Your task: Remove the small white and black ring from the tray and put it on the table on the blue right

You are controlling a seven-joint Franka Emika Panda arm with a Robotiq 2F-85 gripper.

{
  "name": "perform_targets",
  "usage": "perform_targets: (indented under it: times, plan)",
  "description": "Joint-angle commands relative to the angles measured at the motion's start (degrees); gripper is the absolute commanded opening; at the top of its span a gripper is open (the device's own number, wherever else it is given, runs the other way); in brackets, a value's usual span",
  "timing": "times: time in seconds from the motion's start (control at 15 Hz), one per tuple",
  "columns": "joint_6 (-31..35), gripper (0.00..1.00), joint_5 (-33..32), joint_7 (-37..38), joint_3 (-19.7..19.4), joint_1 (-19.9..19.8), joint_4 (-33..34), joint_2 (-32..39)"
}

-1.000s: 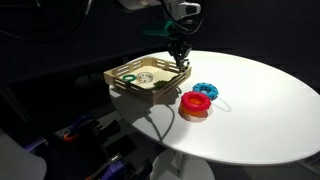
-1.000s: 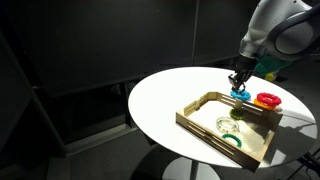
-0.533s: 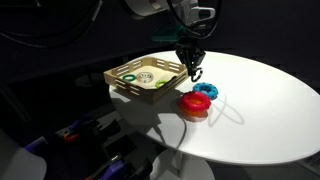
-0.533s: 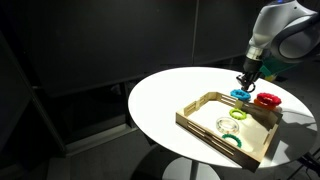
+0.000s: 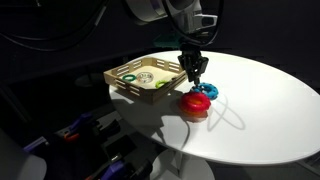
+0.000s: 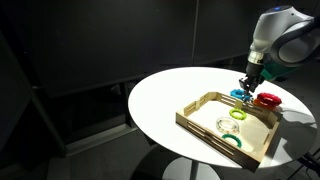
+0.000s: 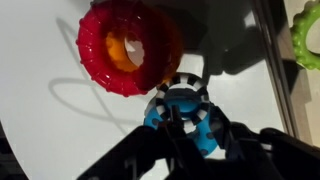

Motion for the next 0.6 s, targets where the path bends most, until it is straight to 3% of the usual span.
perform_targets:
  times: [0.0,0.27,0.53]
  plan:
    - [-2.2,0.65,-0.7,1.1,0.0,-0.1,1.8,0.3]
    - [-4.8,0.97,3.2,-1.8,1.3,-0.9,2.7,-0.5]
    - [-11.6,1.0,12.8,-8.4,3.9,-2.1,5.2,-1.8]
